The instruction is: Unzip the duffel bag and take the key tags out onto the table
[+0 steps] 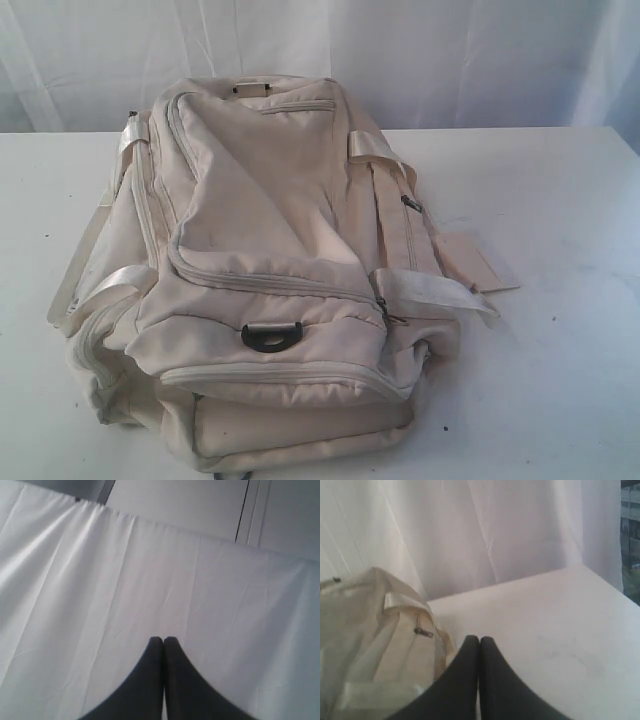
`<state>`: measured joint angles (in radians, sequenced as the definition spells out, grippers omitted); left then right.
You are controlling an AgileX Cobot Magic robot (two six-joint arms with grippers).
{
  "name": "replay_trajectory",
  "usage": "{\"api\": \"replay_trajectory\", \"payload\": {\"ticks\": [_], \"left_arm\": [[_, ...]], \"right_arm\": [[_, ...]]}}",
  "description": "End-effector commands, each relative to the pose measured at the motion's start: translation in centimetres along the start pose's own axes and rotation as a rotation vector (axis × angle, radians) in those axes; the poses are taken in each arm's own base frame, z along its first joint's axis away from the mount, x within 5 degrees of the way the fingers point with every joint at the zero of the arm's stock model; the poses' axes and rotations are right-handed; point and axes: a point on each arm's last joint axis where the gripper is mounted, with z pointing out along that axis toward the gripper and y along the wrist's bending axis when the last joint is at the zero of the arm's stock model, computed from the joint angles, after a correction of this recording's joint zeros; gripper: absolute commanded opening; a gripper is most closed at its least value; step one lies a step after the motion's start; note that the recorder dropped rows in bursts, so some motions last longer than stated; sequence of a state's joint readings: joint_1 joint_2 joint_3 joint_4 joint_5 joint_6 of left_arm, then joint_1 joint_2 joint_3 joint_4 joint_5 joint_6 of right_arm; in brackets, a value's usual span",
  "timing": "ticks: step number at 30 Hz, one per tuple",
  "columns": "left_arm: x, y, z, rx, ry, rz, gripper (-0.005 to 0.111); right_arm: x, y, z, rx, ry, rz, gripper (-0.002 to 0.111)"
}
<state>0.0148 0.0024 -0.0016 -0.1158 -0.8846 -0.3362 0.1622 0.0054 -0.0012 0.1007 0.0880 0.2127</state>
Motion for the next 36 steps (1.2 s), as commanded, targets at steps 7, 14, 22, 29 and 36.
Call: {"api": "replay_trajectory", "payload": {"ticks": [7,14,22,29,36], "left_arm": [[-1.5,-0.5,0.7,0.013,-0.054,-0.228,0.0],[-3.2,-2.9,3.9,-0.005,0.636,0.261,0.0],[-2.6,-4.0,7.9,0.137,0.965,0.43,0.0],[1.8,-5.8,7.4,0.458,1.373,0.353,0.0],[5.3,-8.8,7.3,0.956,1.462,0.221,0.0]], "right_arm": [[-2.3,0.4,-0.3,-0.079,-0.249,0.245,0.0],[-2.5,1.3,0.7,-0.028,0.103,0.162,0.0],[-3.6,4.8,7.0,-0.13,0.608,-0.021,0.0],[-5.3,9.6,12.4,-0.443,0.979,-0.31,0.0],[-3.7,11.1,16.3,-0.501,1.038,-0.375,0.0]]}}
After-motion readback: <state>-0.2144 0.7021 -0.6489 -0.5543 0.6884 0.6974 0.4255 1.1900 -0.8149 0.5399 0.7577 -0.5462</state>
